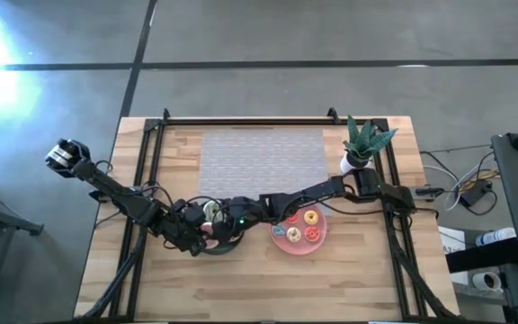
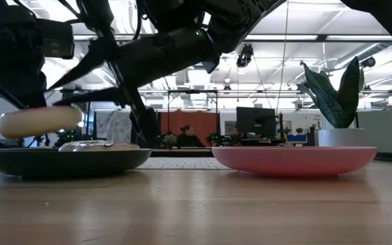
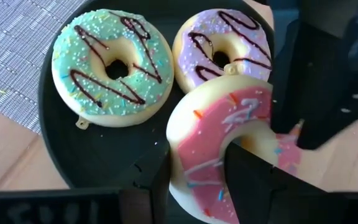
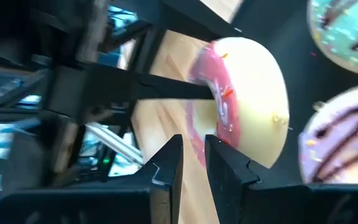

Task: Pick & Place donuts
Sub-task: Put the big pink donut on the black plate, then return to Home Position

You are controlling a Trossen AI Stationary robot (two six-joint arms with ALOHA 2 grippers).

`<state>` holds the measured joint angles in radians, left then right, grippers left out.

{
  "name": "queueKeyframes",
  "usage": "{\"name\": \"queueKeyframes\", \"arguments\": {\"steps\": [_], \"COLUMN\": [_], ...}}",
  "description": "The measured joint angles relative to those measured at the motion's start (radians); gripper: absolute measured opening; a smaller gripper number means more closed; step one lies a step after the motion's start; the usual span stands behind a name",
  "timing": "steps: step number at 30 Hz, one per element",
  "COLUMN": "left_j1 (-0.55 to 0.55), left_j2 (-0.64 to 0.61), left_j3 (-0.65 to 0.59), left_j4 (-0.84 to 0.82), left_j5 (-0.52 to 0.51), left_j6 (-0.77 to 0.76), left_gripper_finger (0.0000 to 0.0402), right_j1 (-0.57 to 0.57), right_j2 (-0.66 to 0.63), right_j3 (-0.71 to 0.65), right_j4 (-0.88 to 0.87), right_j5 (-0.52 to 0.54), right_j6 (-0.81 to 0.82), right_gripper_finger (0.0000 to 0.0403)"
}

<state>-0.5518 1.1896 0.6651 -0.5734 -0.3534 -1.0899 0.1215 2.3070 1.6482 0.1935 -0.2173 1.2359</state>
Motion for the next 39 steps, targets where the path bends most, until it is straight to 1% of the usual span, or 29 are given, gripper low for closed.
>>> {"name": "queueKeyframes", "arguments": {"steps": [5, 7, 9, 14, 17, 21, 24, 28, 32, 34, 35, 37, 39], "left_j1": [0.0, 0.0, 0.0, -0.001, -0.001, -0.001, -0.001, -0.002, -0.002, -0.001, 0.0, 0.003, 0.006], "left_j2": [-0.001, -0.001, -0.001, -0.002, -0.002, -0.003, -0.012, -0.051, -0.123, -0.175, -0.204, -0.264, -0.329], "left_j3": [0.0, 0.0, 0.0, 0.0, 0.0, 0.017, 0.037, 0.062, 0.065, 0.036, 0.013, -0.051, -0.123], "left_j4": [-0.003, -0.003, -0.003, -0.033, -0.068, -0.115, -0.136, -0.136, -0.131, -0.095, -0.061, 0.074, 0.253], "left_j5": [-0.002, -0.002, -0.002, -0.005, -0.006, -0.006, -0.006, -0.018, -0.046, -0.064, -0.062, -0.016, 0.034], "left_j6": [0.0, -0.004, -0.004, -0.005, -0.005, -0.001, 0.023, 0.075, 0.12, 0.155, 0.182, 0.244, 0.281], "left_gripper_finger": [0.0119, 0.013, 0.015, 0.0217, 0.0241, 0.0247, 0.0247, 0.0247, 0.0247, 0.0247, 0.0247, 0.0247, 0.0247], "right_j1": [-0.001, -0.001, -0.002, -0.002, -0.002, -0.002, -0.002, -0.004, -0.01, -0.01, -0.01, -0.007, -0.002], "right_j2": [0.001, 0.001, 0.001, 0.001, 0.001, 0.001, -0.009, -0.066, -0.154, -0.202, -0.226, -0.283, -0.348], "right_j3": [0.003, 0.01, 0.014, 0.014, 0.014, 0.014, 0.014, 0.014, 0.013, -0.014, -0.036, -0.106, -0.191], "right_j4": [-0.006, -0.007, -0.007, -0.008, -0.007, -0.007, -0.007, -0.029, -0.17, -0.232, -0.231, -0.228, -0.204], "right_j5": [0.003, 0.003, 0.003, 0.003, 0.002, -0.001, 0.0, 0.021, 0.06, 0.065, 0.066, 0.082, 0.126], "right_j6": [-0.024, -0.032, -0.035, -0.034, -0.035, -0.041, -0.089, -0.197, -0.355, -0.434, -0.453, -0.47, -0.473], "right_gripper_finger": [0.0061, 0.0061, 0.0061, 0.0061, 0.0061, 0.0061, 0.0061, 0.0061, 0.0061, 0.0061, 0.0061, 0.0059, 0.0059]}}
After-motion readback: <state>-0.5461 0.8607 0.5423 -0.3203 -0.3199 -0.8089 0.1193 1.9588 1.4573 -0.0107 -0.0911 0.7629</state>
